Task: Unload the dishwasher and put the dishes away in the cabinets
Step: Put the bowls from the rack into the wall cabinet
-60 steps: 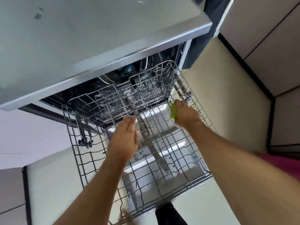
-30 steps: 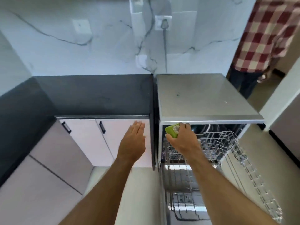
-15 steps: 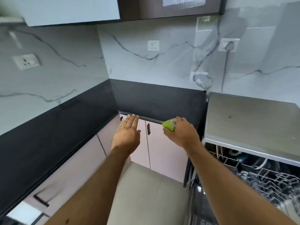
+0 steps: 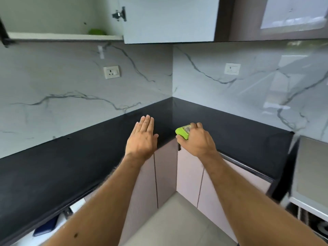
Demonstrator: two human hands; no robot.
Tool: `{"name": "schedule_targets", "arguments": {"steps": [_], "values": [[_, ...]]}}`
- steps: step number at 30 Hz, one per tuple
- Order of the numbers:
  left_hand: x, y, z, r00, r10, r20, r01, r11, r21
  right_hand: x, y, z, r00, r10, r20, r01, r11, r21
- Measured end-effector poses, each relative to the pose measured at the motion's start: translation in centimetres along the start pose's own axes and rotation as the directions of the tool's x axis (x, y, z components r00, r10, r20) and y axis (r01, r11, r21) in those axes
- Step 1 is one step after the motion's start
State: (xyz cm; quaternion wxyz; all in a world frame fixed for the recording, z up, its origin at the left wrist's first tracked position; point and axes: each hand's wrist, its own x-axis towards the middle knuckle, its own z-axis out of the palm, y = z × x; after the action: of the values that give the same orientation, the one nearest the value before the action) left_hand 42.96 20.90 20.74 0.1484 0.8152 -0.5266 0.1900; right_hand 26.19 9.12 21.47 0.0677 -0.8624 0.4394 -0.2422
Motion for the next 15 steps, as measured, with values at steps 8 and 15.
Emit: {"name": "schedule_targets", "arguments": {"steps": [8,15], "values": [[6.6,-12.4,-0.3,0.994,-0.091,-0.060,0.093,0.995,0.031,10.3,-10.8,4.0,0.989,-0.134,-0.054,0.134,0.991,-0.008],[11.9,-23.2,-3.4,0.979,-0.138,-0.147,0.152,0.985,0.085,18.4,-20.5,5.9,0.970,-0.194,-0.143,0.203,0.978,0.052]]}}
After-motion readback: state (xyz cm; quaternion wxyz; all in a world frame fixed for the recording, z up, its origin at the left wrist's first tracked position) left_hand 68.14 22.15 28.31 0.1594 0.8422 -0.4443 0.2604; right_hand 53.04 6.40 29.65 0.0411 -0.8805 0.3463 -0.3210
